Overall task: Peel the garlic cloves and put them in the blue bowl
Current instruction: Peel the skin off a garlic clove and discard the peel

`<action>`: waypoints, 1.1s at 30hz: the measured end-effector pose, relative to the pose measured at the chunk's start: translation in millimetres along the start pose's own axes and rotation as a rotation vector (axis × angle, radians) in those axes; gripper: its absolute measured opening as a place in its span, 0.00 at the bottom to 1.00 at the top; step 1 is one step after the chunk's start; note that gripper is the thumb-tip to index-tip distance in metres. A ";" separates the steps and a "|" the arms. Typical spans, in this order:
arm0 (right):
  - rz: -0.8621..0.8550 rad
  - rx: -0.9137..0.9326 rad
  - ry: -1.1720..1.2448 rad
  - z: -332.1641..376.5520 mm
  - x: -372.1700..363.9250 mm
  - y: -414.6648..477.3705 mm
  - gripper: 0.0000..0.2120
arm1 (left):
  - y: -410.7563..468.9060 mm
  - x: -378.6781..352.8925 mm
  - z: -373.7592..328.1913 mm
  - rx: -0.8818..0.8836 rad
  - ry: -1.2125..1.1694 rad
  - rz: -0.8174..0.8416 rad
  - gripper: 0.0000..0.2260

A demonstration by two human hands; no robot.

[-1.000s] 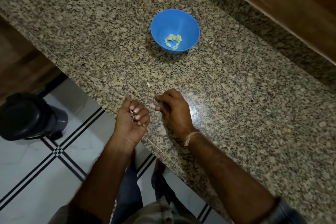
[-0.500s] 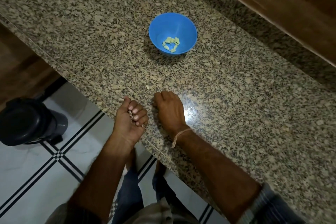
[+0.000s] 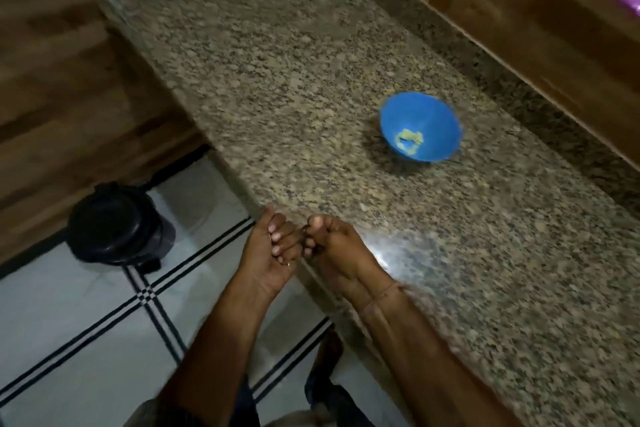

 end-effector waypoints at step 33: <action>0.117 -0.516 -0.110 -331.1 -487.5 197.4 0.19 | -175.6 411.4 -489.7 -0.249 -0.277 -0.353 0.29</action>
Point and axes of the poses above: each hand's wrist, its own y-axis towards the middle knuckle, its own x-axis out of the back of the hand, z = x × y, the point moved 7 cm from there along y, towards the middle knuckle, and after that the axes turned 10 degrees about x, right-handed, at the moved point
